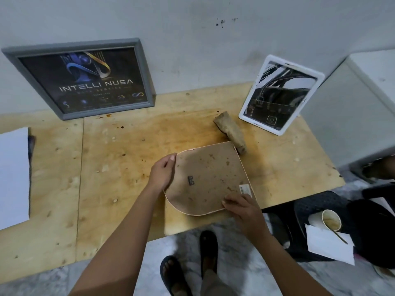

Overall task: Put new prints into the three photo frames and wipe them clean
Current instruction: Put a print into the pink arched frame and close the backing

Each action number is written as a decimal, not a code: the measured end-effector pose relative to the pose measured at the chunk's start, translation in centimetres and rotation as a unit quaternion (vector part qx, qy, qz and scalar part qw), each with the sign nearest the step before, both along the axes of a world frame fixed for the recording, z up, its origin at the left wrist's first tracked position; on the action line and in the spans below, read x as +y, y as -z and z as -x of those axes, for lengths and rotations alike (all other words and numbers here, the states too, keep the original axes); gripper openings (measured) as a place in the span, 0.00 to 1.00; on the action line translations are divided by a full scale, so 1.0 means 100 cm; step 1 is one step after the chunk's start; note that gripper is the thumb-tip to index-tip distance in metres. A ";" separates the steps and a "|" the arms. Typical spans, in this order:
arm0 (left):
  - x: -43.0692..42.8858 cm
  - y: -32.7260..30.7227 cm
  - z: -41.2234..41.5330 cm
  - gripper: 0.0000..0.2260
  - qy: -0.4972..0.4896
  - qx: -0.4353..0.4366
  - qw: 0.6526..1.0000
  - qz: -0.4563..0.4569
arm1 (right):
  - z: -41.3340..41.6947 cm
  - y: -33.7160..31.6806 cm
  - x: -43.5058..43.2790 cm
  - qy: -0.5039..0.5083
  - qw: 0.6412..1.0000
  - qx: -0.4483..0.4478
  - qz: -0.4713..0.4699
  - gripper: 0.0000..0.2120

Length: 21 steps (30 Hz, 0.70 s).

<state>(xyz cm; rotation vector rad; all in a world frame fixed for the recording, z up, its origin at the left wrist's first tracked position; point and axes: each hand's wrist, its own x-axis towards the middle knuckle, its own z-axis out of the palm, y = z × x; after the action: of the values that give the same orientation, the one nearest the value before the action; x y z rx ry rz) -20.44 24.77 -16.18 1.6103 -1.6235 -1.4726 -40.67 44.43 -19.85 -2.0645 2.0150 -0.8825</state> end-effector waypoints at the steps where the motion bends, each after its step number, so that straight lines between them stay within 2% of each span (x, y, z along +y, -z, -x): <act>1: -0.002 0.002 0.002 0.16 0.007 -0.005 1.000 0.004 | 0.002 0.000 -0.003 -0.016 1.000 -0.001 -0.017 0.11; 5: 0.006 0.001 0.006 0.17 0.003 -0.042 0.996 0.077 | 0.005 -0.018 -0.018 -0.055 0.996 -0.021 -0.061 0.11; 7: 0.023 -0.001 0.002 0.14 -0.061 -0.072 0.986 0.134 | -0.001 -0.029 -0.038 -0.069 0.993 -0.052 -0.076 0.12; 10: 0.066 0.001 -0.006 0.11 -0.162 -0.091 0.973 0.139 | -0.018 -0.043 -0.086 -0.109 0.984 -0.067 -0.124 0.14; 13: 0.100 0.003 -0.004 0.11 -0.209 -0.088 0.966 0.125 | -0.042 -0.051 -0.137 -0.221 0.951 0.002 -0.216 0.15; 16: 0.114 0.004 0.002 0.10 -0.265 -0.092 0.955 0.093 | -0.064 -0.052 -0.170 -0.336 0.916 0.083 -0.204 0.16; 19: 0.117 0.006 0.002 0.07 -0.292 -0.091 0.949 0.077 | -0.074 -0.047 -0.180 -0.392 0.891 0.126 -0.194 0.16; 21: 0.117 0.007 0.000 0.06 -0.309 -0.088 0.944 0.070 | -0.078 -0.051 -0.186 -0.414 0.871 0.156 -0.213 0.18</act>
<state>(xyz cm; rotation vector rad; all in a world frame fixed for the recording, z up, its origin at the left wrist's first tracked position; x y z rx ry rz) -20.39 36.42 -16.89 1.9658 -1.1076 -0.8897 -32.83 25.79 -14.72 -2.5019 1.0247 0.0549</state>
